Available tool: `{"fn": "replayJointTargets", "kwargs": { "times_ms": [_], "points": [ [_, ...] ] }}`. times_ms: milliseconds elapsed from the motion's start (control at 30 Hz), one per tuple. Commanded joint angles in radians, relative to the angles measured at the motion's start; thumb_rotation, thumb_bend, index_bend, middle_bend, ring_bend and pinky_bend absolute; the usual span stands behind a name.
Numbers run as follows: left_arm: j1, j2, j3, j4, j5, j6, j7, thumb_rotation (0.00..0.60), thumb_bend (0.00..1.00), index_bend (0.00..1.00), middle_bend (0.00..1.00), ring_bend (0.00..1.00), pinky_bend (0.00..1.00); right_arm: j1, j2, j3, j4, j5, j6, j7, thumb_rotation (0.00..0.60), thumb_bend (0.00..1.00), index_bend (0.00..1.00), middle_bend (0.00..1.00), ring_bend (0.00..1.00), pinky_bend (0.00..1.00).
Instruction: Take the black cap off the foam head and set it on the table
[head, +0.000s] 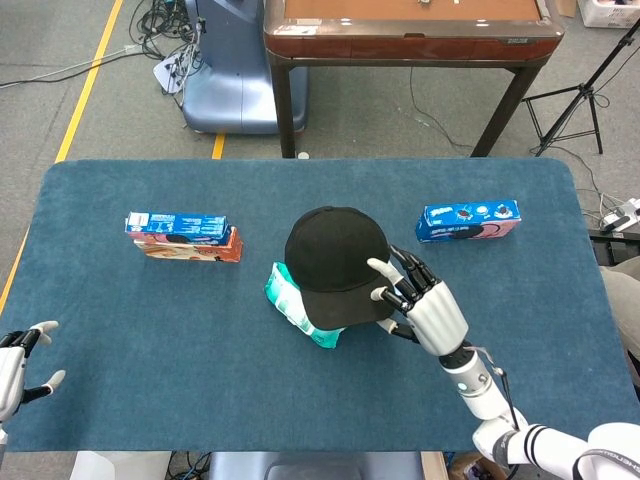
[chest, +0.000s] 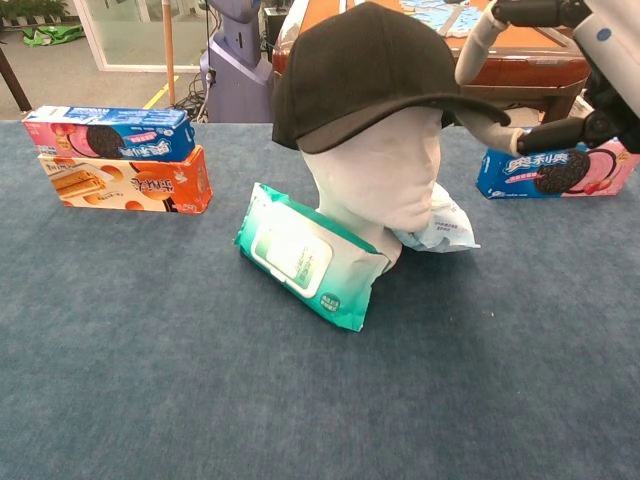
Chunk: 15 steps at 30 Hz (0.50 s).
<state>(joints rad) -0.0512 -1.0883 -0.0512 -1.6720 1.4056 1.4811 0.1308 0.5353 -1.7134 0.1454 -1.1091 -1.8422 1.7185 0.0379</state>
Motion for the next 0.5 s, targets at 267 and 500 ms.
{"fn": "replayJointTargets", "kwargs": {
  "times_ms": [267,500],
  "points": [
    [0.0,0.0,0.0,0.0,-0.001,-0.001,0.001,0.6,0.16,0.27,0.4,0.31,0.61,0.007,0.004,0.0,-0.006,0.023,-0.013,0.019,0.6,0.38,0.61,0.25,0.07,0.2],
    [0.0,-0.001,0.0,0.0,-0.003,-0.002,0.004,0.6,0.16,0.27,0.4,0.31,0.61,0.012,0.009,0.005,-0.011,0.027,-0.005,0.021,0.6,0.4,0.66,0.26,0.07,0.2]
  ]
}}
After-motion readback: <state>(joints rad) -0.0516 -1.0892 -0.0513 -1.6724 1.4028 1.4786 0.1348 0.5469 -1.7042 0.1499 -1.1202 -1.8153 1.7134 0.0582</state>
